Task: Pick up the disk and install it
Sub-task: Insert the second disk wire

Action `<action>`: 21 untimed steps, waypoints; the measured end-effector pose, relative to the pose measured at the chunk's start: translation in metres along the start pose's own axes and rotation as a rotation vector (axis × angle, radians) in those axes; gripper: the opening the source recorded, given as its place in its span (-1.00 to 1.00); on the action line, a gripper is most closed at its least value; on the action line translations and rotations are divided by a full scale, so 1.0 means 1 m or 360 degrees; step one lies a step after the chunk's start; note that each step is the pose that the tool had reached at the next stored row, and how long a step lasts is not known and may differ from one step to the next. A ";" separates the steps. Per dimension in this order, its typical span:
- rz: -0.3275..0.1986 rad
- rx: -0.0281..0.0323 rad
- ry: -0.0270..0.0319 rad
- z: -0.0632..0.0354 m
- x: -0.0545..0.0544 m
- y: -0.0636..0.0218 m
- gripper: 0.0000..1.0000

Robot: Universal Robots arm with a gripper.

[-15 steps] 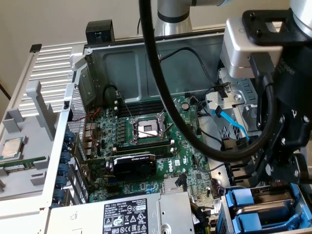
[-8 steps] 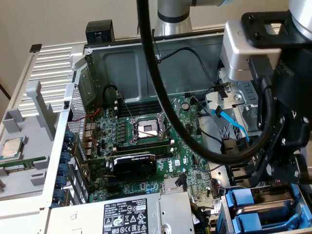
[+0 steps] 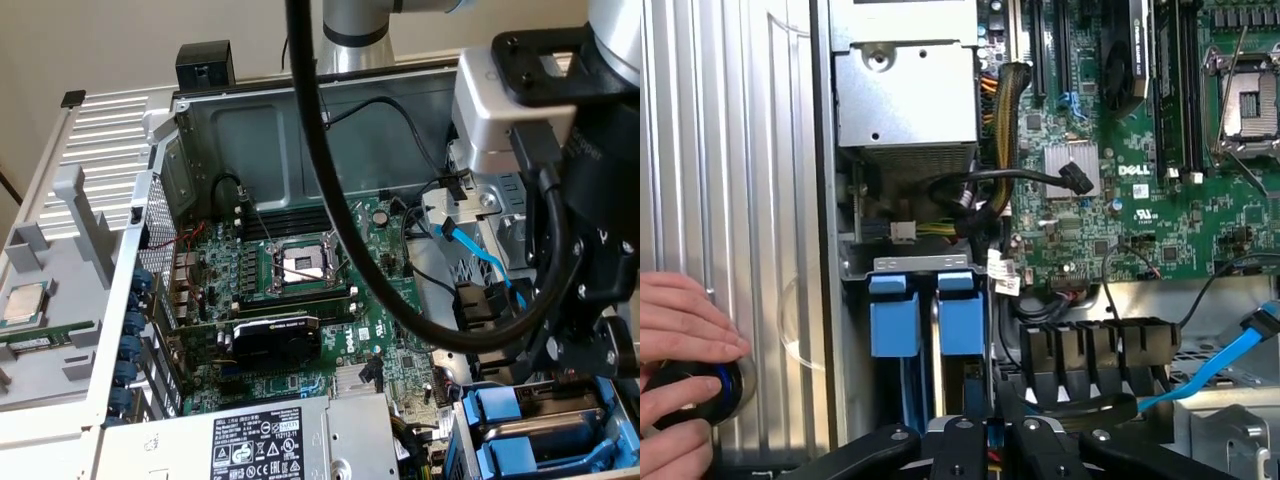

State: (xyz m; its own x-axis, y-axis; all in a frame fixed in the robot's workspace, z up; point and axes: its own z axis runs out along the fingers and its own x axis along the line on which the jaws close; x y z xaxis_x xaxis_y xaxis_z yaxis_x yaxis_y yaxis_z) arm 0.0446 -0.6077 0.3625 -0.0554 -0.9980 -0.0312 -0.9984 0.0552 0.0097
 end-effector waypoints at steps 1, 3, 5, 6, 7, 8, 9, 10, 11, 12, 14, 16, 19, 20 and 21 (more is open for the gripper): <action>-0.0001 0.00003 -0.00028 0.0002 0.000 0.0000 -0.67; -0.0001 0.00001 -0.00091 0.0010 0.000 0.0001 -0.67; -0.0001 -0.00001 -0.00097 0.0016 0.001 0.0001 -0.67; -0.0001 -0.00001 -0.00093 0.0018 0.001 0.0000 -0.67; -0.0001 0.00000 -0.00093 0.0022 0.001 0.0000 -0.67; -0.0001 0.00000 -0.00095 0.0027 0.001 0.0000 -0.67; -0.0001 0.00002 -0.00094 0.0030 0.001 0.0000 -0.67; -0.0001 0.00002 -0.00094 0.0033 0.001 0.0000 -0.67; -0.0001 0.00003 -0.00096 0.0037 0.001 0.0000 -0.67; -0.0001 0.00004 -0.00093 0.0038 0.001 0.0000 -0.67; -0.0001 0.00004 -0.00094 0.0040 0.001 0.0000 -0.67; -0.0001 0.00004 -0.00095 0.0044 0.001 0.0000 -0.67; -0.0001 0.00005 -0.00095 0.0058 0.001 -0.0001 -0.67; -0.0001 0.00005 -0.00094 0.0061 0.001 -0.0001 -0.67; -0.0001 0.00005 -0.00094 0.0065 0.002 -0.0001 -0.67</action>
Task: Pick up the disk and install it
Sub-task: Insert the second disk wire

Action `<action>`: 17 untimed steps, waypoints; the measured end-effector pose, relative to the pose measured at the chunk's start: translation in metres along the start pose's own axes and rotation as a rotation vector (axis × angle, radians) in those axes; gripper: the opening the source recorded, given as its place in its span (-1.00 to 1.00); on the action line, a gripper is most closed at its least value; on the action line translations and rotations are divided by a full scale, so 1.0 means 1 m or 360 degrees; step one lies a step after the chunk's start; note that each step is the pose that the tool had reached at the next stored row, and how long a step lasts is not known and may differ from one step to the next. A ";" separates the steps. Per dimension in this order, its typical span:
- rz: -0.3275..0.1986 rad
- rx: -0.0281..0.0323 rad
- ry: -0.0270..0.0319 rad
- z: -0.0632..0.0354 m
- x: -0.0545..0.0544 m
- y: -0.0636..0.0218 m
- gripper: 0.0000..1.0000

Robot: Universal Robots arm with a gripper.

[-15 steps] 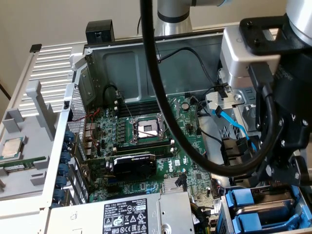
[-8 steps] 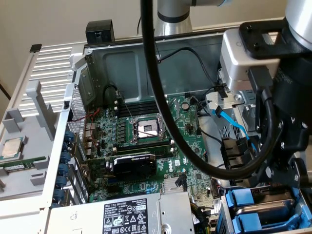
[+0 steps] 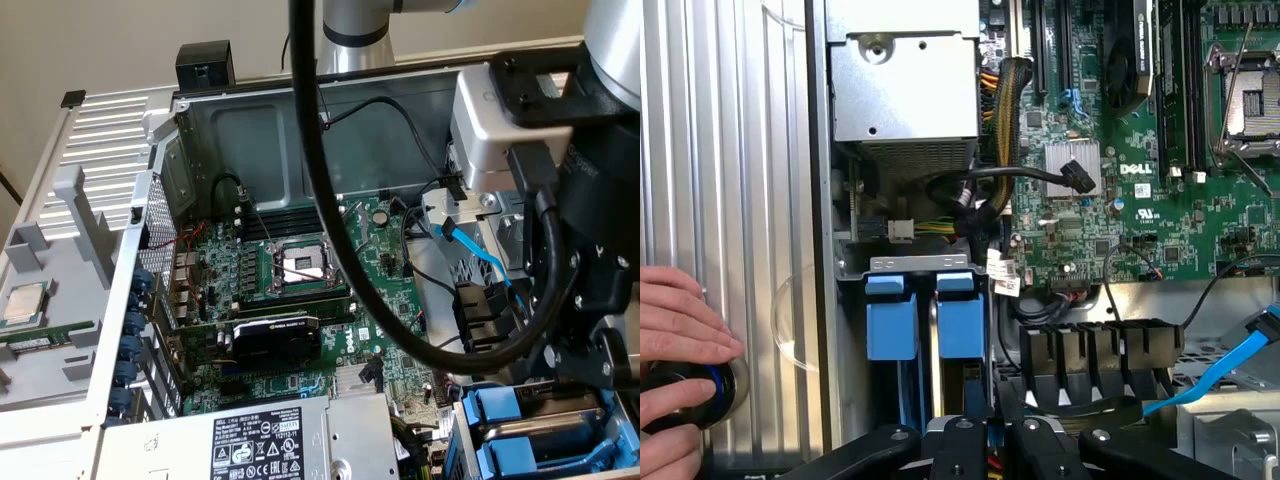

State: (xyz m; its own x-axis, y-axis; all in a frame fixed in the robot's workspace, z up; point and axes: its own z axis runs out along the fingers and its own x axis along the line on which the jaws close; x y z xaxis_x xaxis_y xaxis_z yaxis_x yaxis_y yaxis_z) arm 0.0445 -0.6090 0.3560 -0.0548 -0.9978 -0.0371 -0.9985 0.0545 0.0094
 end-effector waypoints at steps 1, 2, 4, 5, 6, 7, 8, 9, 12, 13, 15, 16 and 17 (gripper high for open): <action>0.0000 0.00000 0.00000 0.0004 0.000 0.0000 -0.67; 0.0000 0.00000 -0.00001 0.0008 0.000 0.0000 -0.67; 0.0000 0.00000 0.00000 0.0018 0.001 0.0000 -0.67; 0.0000 0.00000 0.00000 0.0022 0.001 -0.0001 -0.67; 0.0000 0.00000 0.00000 0.0026 0.001 0.0000 -0.67; 0.0000 0.00000 0.00003 0.0026 0.001 -0.0001 -0.67; 0.0000 0.00000 0.00002 0.0029 0.001 -0.0001 -0.67; 0.0000 0.00000 -0.00001 0.0032 0.001 -0.0001 -0.67; 0.0000 0.00000 -0.00002 0.0041 0.002 -0.0001 -0.67; 0.0000 0.00000 0.00000 0.0044 0.002 -0.0001 -0.67; 0.0000 0.00000 0.00002 0.0049 0.002 -0.0001 -0.67; 0.0000 0.00000 0.00001 0.0053 0.002 -0.0001 -0.67; 0.0000 0.00000 -0.00002 0.0058 0.002 -0.0002 -0.67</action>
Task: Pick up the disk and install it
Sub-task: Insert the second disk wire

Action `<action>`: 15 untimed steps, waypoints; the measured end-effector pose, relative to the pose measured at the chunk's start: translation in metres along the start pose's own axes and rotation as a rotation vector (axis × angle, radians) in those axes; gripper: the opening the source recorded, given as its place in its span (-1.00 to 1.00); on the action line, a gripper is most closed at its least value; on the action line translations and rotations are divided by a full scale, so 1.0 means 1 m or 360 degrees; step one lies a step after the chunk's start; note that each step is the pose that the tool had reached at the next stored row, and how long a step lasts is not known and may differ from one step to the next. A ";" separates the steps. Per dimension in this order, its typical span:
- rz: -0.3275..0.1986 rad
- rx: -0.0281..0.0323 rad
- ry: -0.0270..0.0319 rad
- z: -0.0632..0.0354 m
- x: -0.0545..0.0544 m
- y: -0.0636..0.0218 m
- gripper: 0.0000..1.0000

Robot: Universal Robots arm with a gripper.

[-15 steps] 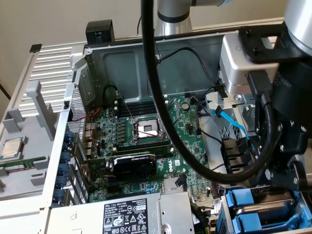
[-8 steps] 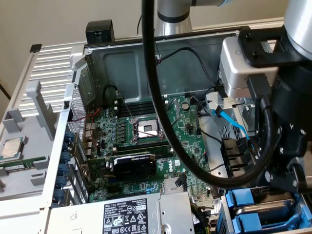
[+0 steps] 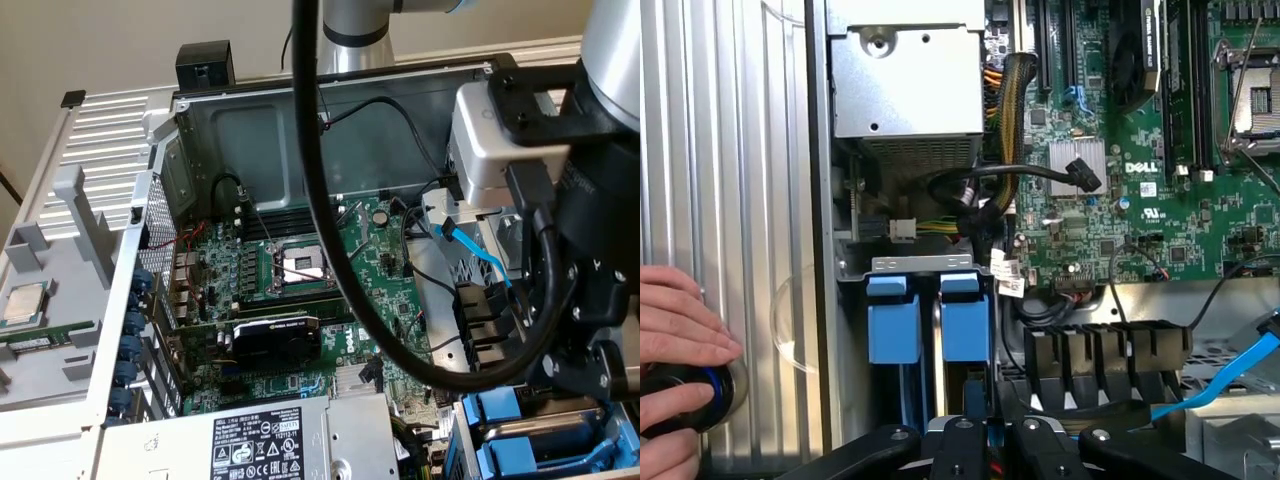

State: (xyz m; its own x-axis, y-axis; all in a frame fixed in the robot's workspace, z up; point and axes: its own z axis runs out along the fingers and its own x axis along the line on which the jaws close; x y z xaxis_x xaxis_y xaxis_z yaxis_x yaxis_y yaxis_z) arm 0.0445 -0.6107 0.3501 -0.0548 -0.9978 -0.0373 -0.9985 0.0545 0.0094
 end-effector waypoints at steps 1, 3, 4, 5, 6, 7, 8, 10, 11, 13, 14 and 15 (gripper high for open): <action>0.0000 0.00000 0.00000 0.0005 0.000 0.0000 -0.67; 0.0000 0.00000 0.00003 0.0011 0.000 0.0000 -0.67; 0.0000 0.00000 0.00005 0.0013 0.000 0.0000 -0.67; 0.0000 -0.00001 0.00006 0.0013 0.000 -0.0001 -0.67; 0.0000 -0.00001 0.00005 0.0014 0.000 -0.0003 -0.67; 0.0000 0.00000 0.00003 0.0016 0.000 -0.0007 -0.67; 0.0000 -0.00001 0.00003 0.0017 0.000 -0.0009 -0.67; 0.0000 0.00001 0.00004 0.0018 0.000 -0.0011 -0.67; 0.0000 0.00000 0.00004 0.0020 0.000 -0.0011 -0.67; 0.0000 0.00001 0.00004 0.0023 0.000 -0.0012 -0.67; 0.0000 0.00000 0.00003 0.0025 0.000 -0.0012 -0.67; 0.0000 0.00000 0.00003 0.0027 0.000 -0.0012 -0.67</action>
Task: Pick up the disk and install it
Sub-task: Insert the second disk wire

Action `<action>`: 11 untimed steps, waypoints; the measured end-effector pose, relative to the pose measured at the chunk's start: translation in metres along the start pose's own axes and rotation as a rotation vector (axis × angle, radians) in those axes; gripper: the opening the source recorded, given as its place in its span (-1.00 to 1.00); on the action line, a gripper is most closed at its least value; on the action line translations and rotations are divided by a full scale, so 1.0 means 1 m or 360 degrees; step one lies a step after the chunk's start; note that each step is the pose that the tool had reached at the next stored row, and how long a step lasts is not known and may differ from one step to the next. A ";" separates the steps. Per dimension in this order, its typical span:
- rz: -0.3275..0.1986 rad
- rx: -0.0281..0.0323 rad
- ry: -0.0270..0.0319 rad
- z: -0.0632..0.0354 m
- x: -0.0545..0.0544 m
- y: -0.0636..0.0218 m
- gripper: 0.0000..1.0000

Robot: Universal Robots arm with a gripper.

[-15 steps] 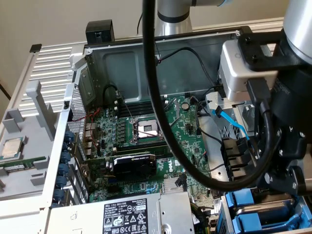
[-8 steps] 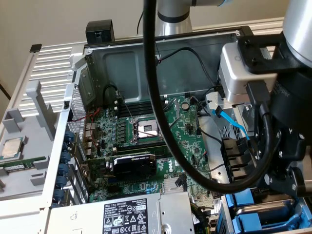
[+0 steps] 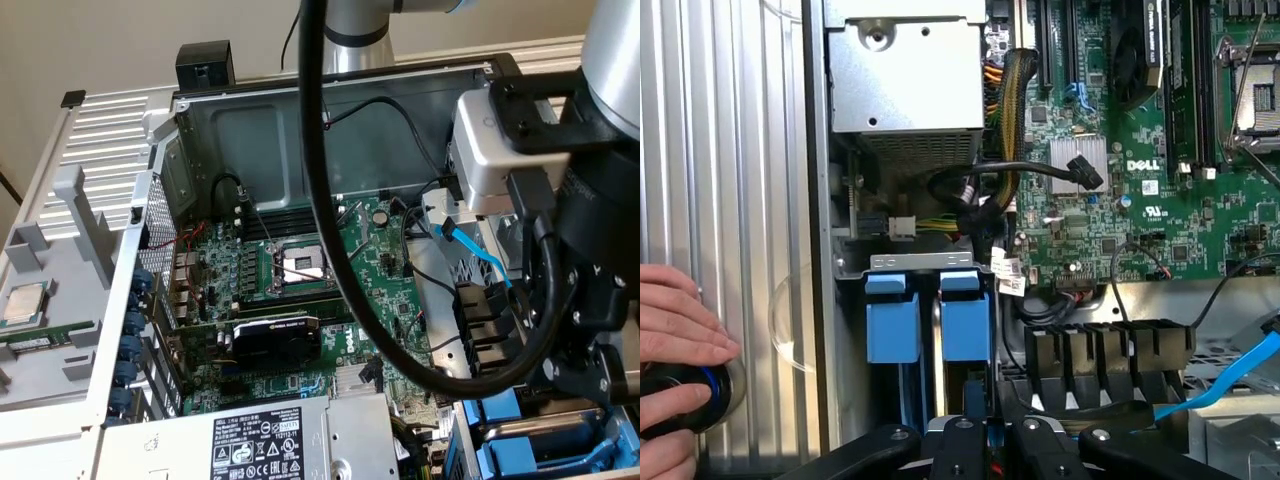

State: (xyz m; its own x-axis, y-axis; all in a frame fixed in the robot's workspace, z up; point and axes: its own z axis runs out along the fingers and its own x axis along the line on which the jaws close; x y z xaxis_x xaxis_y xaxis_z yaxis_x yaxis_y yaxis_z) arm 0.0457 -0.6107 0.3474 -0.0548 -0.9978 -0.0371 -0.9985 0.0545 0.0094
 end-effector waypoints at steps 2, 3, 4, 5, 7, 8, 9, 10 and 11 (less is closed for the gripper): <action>0.0000 0.00000 0.00000 0.0005 0.000 0.0000 -0.67; 0.0000 0.00001 0.00000 0.0008 0.000 0.0000 -0.67; 0.0000 0.00000 -0.00001 0.0011 0.000 0.0000 -0.67; 0.0000 0.00000 0.00001 0.0013 0.000 0.0000 -0.67; 0.0000 0.00000 0.00003 0.0018 0.000 0.0000 -0.67; 0.0000 -0.00001 0.00002 0.0020 0.000 0.0000 -0.67; 0.0000 0.00000 0.00002 0.0022 0.000 0.0000 -0.67; 0.0000 0.00000 0.00002 0.0022 0.000 0.0000 -0.67; 0.0000 0.00000 0.00001 0.0023 0.000 0.0000 -0.67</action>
State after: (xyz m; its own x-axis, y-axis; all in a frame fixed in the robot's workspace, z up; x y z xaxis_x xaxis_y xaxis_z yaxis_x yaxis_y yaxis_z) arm 0.0457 -0.6107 0.3452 -0.0548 -0.9978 -0.0370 -0.9985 0.0545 0.0094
